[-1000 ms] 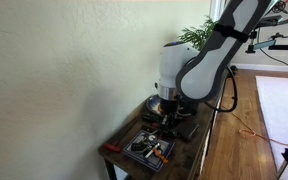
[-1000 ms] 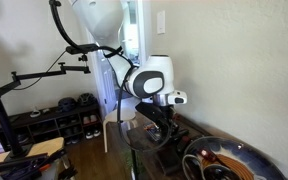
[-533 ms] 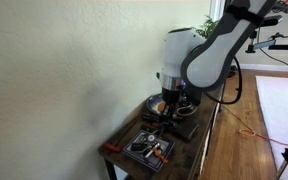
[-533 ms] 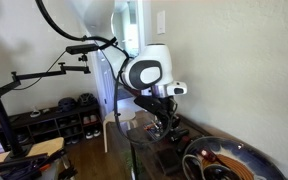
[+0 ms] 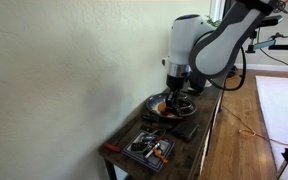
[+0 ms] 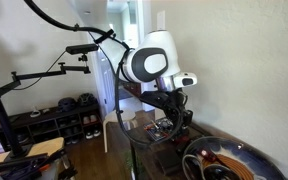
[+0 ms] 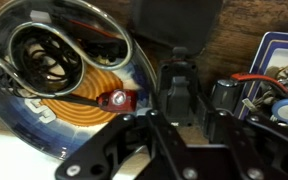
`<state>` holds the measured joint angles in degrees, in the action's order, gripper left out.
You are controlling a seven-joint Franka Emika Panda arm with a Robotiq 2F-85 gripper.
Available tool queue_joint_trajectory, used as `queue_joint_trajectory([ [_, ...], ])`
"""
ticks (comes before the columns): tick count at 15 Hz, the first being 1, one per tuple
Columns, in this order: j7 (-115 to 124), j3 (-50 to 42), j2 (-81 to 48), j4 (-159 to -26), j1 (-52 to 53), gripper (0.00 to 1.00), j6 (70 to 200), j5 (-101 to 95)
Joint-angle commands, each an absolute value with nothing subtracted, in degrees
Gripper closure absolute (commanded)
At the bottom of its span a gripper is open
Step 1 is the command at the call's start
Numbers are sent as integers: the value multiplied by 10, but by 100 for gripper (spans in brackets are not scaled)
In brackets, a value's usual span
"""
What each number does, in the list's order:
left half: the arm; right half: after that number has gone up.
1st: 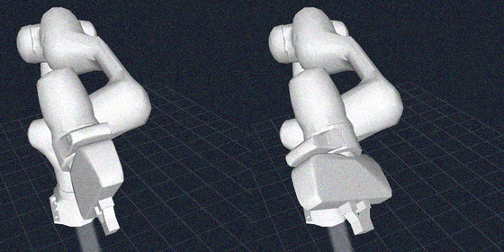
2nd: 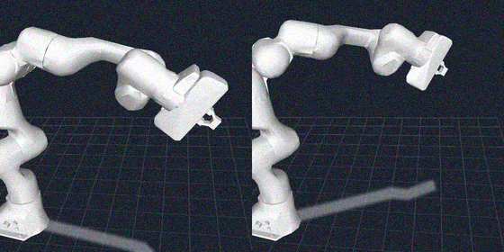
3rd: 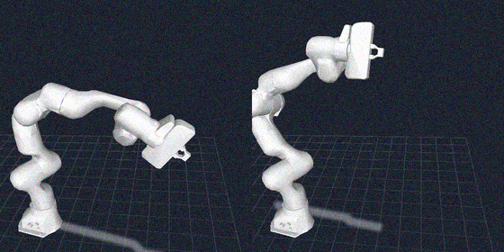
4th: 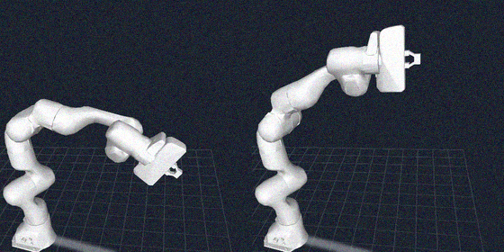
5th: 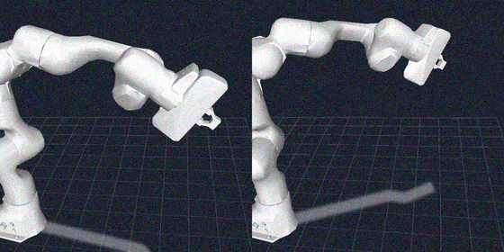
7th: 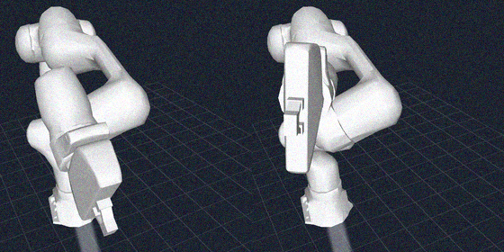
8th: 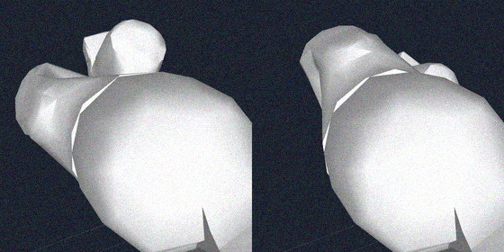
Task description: Pick the object on the table and put it on the plate
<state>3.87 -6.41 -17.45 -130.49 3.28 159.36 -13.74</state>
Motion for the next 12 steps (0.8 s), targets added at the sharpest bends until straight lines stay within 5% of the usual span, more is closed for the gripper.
queue_joint_trajectory([
  [1, 65, -87, -159, -1312, 39, 86, 1601, -167],
  [12, 71, -110, -246, -1228, 30, 86, 1604, -172],
])
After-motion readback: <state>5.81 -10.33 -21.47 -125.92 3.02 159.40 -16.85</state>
